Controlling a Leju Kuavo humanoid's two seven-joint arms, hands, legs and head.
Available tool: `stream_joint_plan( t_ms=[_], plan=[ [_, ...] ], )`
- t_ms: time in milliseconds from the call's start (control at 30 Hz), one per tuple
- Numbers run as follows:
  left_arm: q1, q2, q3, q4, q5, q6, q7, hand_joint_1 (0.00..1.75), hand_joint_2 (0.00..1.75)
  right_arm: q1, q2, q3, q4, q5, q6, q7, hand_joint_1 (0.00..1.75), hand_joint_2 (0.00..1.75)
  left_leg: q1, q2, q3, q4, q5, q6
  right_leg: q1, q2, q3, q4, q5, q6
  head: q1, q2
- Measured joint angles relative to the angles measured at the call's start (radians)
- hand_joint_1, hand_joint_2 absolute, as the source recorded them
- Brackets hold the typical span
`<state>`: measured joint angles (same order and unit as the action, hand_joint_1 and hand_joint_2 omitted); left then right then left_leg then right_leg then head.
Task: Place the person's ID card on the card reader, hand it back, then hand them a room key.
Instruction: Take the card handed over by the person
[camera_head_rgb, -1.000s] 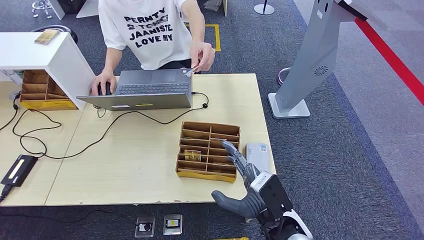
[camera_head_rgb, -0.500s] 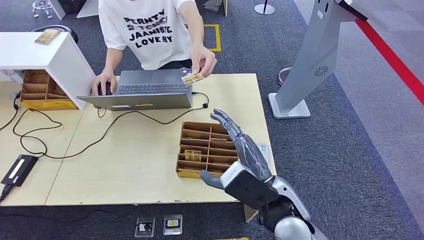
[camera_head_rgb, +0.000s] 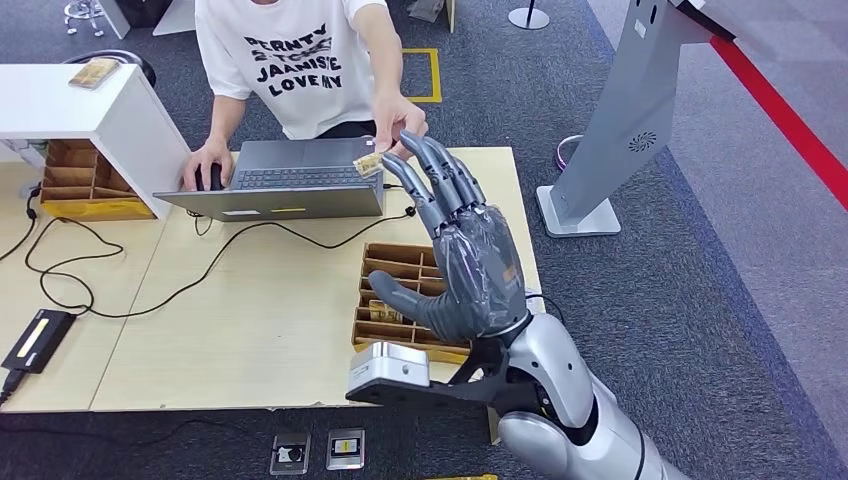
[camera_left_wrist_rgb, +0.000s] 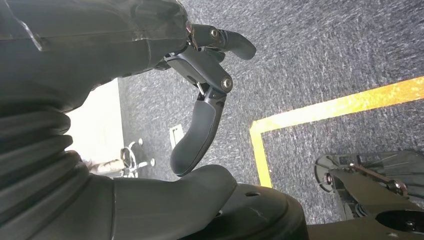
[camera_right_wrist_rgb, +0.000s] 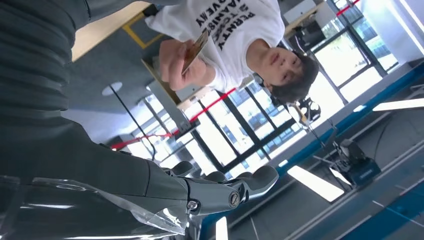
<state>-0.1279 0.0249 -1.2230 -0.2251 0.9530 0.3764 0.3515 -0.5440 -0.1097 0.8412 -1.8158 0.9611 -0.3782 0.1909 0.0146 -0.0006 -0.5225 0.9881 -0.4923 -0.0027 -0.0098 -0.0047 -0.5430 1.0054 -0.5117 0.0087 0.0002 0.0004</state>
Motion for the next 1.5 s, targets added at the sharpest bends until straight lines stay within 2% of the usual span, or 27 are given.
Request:
stream_joint_plan(
  t_ms=[133, 467, 833, 1167, 1200, 1233, 1300, 1333, 1367, 1500],
  plan=[
    [0.0, 0.001, 0.0, 0.0, -0.013, -0.012, -0.013, 0.0, 1.75, -0.048, 0.019, 0.035, 0.055, 0.064, -0.027, 0.01, 0.0, 1.75, 0.0, 0.0, 0.0, 0.0, 0.0, 0.0, 0.0, 0.0, 0.0, 0.0, 0.0, 0.0, 0.0, 0.0],
    [-0.001, 0.001, -0.001, 0.001, -0.023, -0.016, -0.02, 0.0, 1.75, -0.144, 0.067, 0.111, 0.221, 0.124, -0.056, -0.004, 0.0, 1.75, 0.0, 0.0, 0.0, 0.0, 0.0, 0.0, 0.0, 0.0, 0.0, 0.0, 0.0, 0.0, 0.0, 0.0],
    [-0.001, 0.003, -0.001, 0.003, -0.02, -0.016, -0.024, 0.0, 1.75, -0.257, 0.12, 0.182, 0.456, 0.094, -0.128, -0.017, 0.0, 1.75, 0.0, -0.001, 0.0, 0.0, 0.0, 0.0, 0.0, 0.0, 0.0, 0.0, 0.0, 0.0, 0.0, 0.0],
    [0.0, 0.008, -0.001, 0.004, -0.024, -0.019, -0.031, 0.0, 1.75, -0.326, 0.128, 0.223, 0.602, 0.063, -0.161, -0.002, 0.03, 1.75, 0.0, -0.001, 0.0, 0.0, 0.0, 0.0, 0.0, 0.0, 0.0, 0.0, 0.0, 0.0, 0.0, 0.0],
    [0.0, 0.008, -0.001, 0.004, -0.025, -0.02, -0.031, 0.0, 1.75, -0.33, 0.127, 0.226, 0.613, 0.059, -0.164, 0.001, 0.12, 1.75, 0.0, -0.001, 0.0, 0.0, 0.0, 0.0, 0.0, 0.0, 0.0, 0.0, 0.0, 0.0, 0.0, 0.0],
    [0.0, 0.009, -0.001, 0.004, -0.026, -0.021, -0.031, 0.0, 1.75, -0.334, 0.127, 0.228, 0.622, 0.056, -0.168, 0.003, 0.31, 1.75, 0.0, -0.001, 0.0, 0.0, 0.0, 0.0, 0.0, 0.0, 0.0, 0.0, 0.0, 0.0, 0.0, 0.0],
    [0.0, 0.01, -0.002, 0.004, -0.027, -0.023, -0.031, 0.0, 1.75, -0.341, 0.127, 0.231, 0.639, 0.049, -0.174, 0.005, 1.08, 1.75, 0.0, -0.001, 0.0, 0.0, 0.0, 0.0, 0.0, 0.0, 0.0, 0.0, 0.0, 0.0, 0.0, 0.0],
    [0.0, 0.011, -0.002, 0.004, -0.028, -0.023, -0.031, 0.0, 1.75, -0.344, 0.127, 0.233, 0.647, 0.046, -0.177, 0.005, 1.4, 1.75, 0.0, -0.001, 0.0, 0.0, 0.0, 0.0, 0.0, 0.0, 0.0, 0.0, 0.0, 0.0, 0.0, 0.0],
    [0.0, 0.011, -0.002, 0.004, -0.028, -0.023, -0.031, 0.0, 1.75, -0.346, 0.127, 0.234, 0.654, 0.044, -0.178, 0.005, 1.64, 1.75, 0.0, -0.001, 0.0, 0.0, 0.0, 0.0, 0.0, 0.0, 0.0, 0.0, 0.0, 0.0, 0.0, 0.0],
    [0.0, 0.011, -0.002, 0.004, -0.03, -0.022, -0.031, 0.0, 1.75, -0.349, 0.127, 0.236, 0.675, 0.033, -0.192, 0.005, 1.75, 1.75, 0.0, -0.001, 0.0, 0.0, 0.0, 0.0, 0.0, 0.0, 0.0, 0.0, 0.0, 0.0, 0.0, 0.0]
  ],
)
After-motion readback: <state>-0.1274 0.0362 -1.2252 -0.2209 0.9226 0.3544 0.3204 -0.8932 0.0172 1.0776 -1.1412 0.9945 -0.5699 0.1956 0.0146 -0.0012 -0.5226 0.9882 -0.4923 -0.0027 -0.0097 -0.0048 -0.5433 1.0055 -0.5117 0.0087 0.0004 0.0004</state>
